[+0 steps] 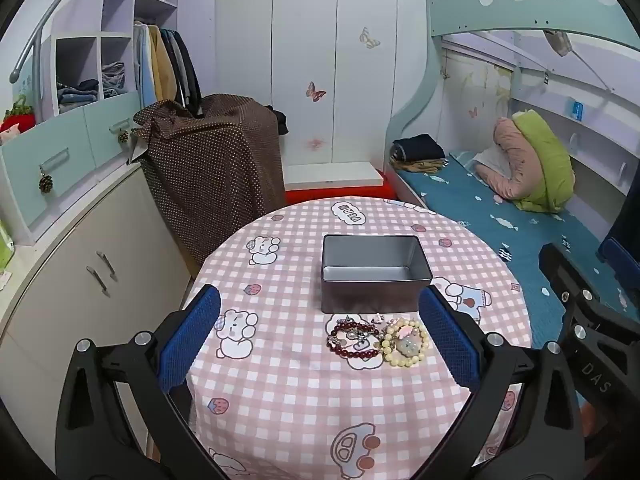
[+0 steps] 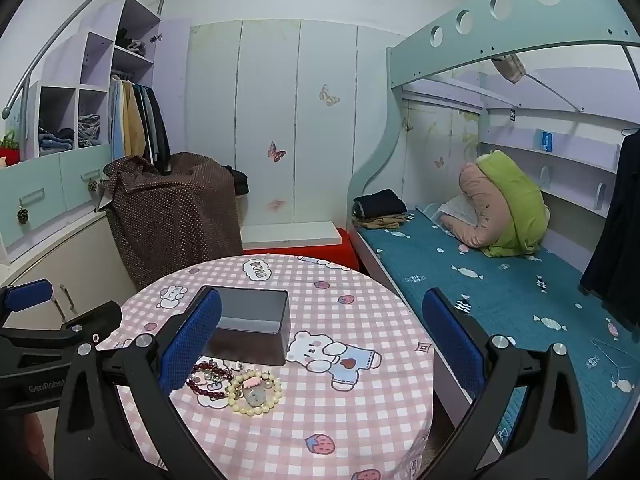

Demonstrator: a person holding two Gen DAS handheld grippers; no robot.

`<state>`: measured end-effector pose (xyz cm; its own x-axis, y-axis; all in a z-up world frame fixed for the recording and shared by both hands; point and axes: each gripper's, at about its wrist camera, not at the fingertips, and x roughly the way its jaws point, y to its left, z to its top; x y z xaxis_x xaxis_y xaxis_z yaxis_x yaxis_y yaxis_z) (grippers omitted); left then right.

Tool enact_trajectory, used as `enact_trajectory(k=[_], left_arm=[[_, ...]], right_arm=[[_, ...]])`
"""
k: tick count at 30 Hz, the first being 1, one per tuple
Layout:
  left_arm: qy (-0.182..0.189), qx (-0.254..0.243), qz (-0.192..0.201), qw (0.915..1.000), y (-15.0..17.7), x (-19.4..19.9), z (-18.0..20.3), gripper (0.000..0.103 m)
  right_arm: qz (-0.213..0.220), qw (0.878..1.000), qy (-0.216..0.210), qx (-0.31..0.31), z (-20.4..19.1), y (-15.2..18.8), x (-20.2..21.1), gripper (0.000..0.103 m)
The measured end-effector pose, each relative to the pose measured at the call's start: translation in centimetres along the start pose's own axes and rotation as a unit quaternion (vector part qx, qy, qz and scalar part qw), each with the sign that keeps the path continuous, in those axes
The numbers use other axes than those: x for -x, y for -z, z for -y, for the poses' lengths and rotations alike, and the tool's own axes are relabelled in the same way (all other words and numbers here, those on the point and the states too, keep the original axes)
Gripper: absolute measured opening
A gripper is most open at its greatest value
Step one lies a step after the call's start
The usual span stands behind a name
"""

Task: Organize jewelry

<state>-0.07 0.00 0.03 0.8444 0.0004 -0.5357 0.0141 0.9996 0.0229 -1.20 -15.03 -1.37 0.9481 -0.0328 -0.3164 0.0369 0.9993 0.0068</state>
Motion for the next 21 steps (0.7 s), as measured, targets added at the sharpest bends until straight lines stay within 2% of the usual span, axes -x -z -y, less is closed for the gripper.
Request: enact_trajectory(k=[21], left_arm=[[0.004,0.004,-0.009,0.9999,0.5,-1.3,-0.2,0.099]], right_arm=[[-0.012,1.000,-0.004,-0.007,-0.2,0.8,-1.2,0.097]])
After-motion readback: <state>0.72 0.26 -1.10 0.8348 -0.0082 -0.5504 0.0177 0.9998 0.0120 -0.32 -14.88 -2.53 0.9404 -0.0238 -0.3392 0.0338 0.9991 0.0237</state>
